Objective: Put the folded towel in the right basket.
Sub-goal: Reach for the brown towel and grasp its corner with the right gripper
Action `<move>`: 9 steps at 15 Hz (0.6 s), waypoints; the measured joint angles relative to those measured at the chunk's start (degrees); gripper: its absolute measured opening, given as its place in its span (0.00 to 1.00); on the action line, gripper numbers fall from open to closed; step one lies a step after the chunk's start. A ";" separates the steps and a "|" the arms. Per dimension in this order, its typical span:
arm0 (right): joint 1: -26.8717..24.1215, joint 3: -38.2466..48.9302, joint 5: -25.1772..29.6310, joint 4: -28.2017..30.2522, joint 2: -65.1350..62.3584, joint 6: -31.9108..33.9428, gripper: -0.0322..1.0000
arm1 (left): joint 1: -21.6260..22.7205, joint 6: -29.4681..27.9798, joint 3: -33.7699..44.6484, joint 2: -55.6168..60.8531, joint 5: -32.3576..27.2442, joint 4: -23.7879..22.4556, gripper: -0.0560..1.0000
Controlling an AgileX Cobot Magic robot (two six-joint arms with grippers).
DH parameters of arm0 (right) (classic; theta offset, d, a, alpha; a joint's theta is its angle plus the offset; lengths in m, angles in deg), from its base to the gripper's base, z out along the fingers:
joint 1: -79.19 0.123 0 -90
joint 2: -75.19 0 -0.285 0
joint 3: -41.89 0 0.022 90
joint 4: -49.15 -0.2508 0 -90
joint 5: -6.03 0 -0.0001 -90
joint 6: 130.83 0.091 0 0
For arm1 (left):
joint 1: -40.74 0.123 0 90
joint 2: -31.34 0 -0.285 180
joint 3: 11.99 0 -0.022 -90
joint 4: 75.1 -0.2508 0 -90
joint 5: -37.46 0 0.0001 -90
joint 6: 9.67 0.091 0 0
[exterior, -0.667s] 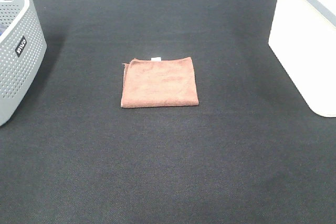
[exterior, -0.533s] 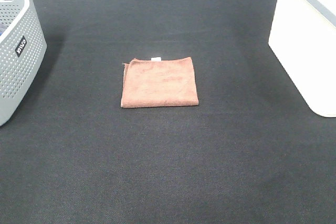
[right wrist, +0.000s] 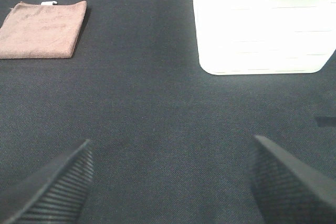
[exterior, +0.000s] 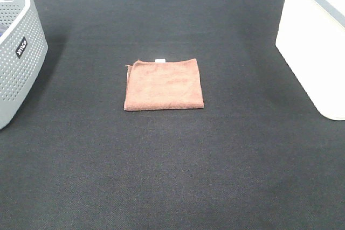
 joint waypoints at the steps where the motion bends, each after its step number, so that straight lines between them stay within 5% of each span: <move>1: 0.00 0.00 0.00 0.00 0.00 0.00 0.77 | 0.00 0.00 0.00 0.00 0.00 0.00 0.88; 9: 0.00 0.00 0.00 0.00 0.00 0.00 0.77 | 0.00 0.00 0.00 0.00 0.00 0.00 0.88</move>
